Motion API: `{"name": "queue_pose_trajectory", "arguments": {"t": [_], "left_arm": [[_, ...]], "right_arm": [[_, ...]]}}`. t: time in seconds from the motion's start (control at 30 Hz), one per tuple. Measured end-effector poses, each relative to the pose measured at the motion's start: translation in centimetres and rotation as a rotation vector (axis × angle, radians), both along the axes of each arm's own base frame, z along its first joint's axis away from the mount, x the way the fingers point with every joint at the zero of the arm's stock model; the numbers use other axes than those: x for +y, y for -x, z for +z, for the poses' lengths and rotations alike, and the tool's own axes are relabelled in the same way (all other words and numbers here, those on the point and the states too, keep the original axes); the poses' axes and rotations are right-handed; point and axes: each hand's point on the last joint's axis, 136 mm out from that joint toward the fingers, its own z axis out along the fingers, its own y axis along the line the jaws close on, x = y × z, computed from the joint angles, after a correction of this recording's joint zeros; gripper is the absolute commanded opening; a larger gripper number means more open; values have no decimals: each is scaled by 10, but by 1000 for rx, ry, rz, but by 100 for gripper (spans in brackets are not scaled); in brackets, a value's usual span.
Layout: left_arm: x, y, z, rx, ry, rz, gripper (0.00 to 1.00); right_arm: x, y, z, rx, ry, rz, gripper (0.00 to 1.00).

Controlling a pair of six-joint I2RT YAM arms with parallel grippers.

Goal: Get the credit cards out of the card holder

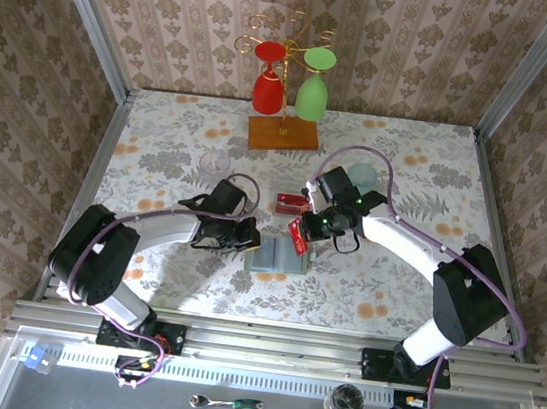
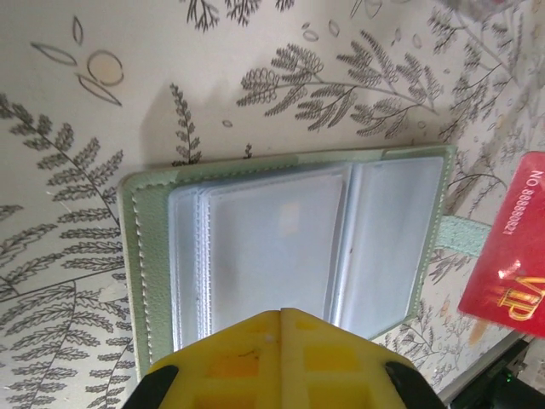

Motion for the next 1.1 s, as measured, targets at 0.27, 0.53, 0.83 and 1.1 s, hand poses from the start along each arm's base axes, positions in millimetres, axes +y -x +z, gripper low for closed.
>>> {"name": "queue_pose_trajectory", "arguments": {"t": [0.27, 0.53, 0.83, 1.1], "left_arm": [[3, 1, 0, -6, 4, 5, 4], [7, 5, 1, -10, 7, 9, 4], [11, 4, 6, -19, 11, 19, 4], [18, 8, 4, -6, -5, 29, 4]], "right_arm": [[-13, -1, 10, -123, 218, 406, 0], [-22, -10, 20, -206, 382, 750, 0], [-4, -47, 32, -264, 422, 902, 0], [10, -80, 35, -288, 428, 937, 0]]}}
